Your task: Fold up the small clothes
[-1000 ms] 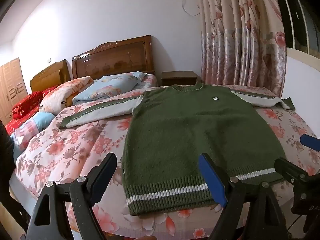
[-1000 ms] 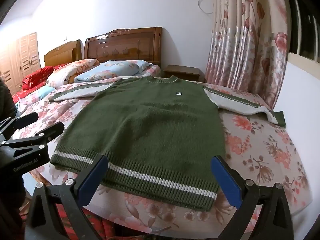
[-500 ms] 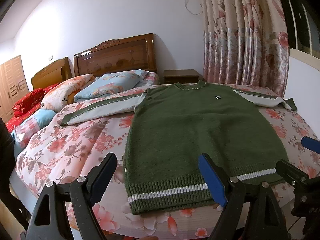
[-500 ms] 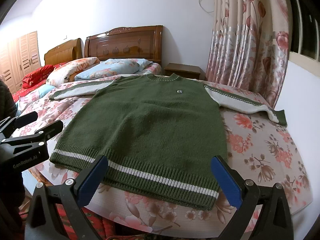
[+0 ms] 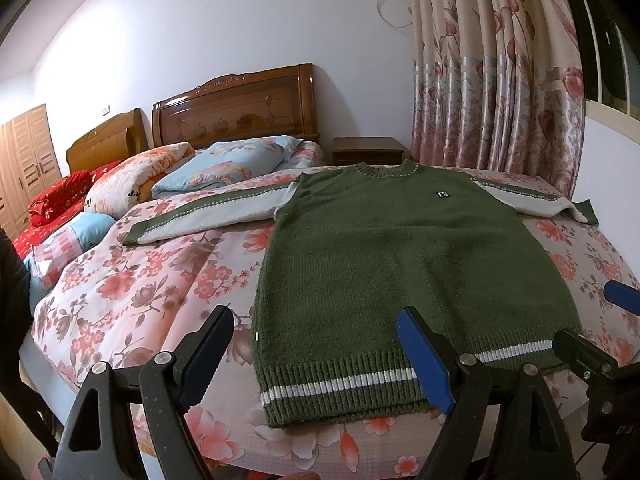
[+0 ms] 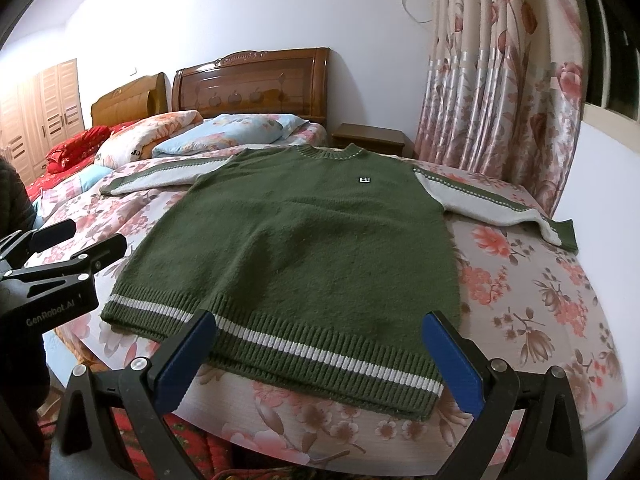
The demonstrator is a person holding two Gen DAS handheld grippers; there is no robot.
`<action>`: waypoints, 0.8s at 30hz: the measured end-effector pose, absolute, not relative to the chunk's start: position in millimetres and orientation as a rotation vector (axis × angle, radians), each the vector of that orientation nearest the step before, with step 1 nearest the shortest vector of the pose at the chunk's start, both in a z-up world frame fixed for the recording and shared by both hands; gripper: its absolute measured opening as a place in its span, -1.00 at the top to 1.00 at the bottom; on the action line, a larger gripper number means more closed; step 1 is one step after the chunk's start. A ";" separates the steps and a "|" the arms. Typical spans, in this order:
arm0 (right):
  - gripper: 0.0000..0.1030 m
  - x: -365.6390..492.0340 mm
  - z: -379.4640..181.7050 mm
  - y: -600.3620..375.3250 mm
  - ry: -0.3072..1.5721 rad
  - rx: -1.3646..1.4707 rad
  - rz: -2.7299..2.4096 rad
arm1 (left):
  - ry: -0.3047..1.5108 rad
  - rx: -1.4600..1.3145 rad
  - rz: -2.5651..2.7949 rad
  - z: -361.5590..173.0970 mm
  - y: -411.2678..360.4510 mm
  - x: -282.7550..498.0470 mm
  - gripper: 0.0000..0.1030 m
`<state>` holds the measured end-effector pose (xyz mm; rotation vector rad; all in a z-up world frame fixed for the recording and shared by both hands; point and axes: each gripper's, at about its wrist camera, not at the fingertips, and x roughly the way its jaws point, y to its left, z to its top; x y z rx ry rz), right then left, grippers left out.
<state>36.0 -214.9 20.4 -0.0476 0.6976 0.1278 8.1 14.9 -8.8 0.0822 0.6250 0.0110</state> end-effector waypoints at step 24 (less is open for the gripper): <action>-1.00 36.1 16.6 -216.3 0.709 -0.039 0.125 | 0.624 0.084 0.012 -10.9 14.9 8.0 -0.66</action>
